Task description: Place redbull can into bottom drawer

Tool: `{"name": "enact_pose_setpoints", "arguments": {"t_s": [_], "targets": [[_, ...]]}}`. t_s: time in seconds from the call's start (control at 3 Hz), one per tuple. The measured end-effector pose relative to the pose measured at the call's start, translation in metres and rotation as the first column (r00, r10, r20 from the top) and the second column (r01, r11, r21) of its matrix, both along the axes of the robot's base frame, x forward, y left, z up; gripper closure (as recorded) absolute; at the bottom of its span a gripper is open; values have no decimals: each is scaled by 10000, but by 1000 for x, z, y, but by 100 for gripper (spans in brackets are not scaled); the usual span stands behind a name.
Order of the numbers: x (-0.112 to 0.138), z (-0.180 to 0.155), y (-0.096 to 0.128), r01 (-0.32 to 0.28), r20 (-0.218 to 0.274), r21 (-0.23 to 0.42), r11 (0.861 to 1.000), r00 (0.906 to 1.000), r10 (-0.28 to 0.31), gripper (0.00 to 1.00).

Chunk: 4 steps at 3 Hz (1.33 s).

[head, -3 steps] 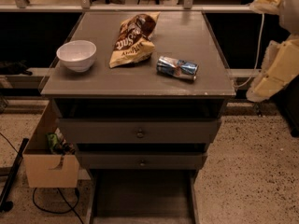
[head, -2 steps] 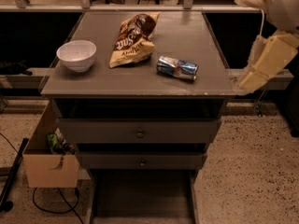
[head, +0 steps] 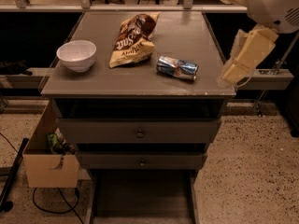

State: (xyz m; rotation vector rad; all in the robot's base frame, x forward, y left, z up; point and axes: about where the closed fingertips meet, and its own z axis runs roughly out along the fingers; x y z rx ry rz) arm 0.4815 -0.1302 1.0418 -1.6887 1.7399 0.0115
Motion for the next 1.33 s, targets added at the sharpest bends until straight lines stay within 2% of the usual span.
{"name": "enact_pose_setpoints", "arguments": {"t_s": [0.33,0.67,1.0,1.33], "targets": [[14,-6,-6,270,86,-325,9991,9996,-268,0],[39,-17,-10,506,246,-482,9976,9985,-495,0],[73,-13,-6,429,679,-474,9980,9969,-397,0],[96,-15,-8,430,812,-222,9988,9959,-411,0]]}}
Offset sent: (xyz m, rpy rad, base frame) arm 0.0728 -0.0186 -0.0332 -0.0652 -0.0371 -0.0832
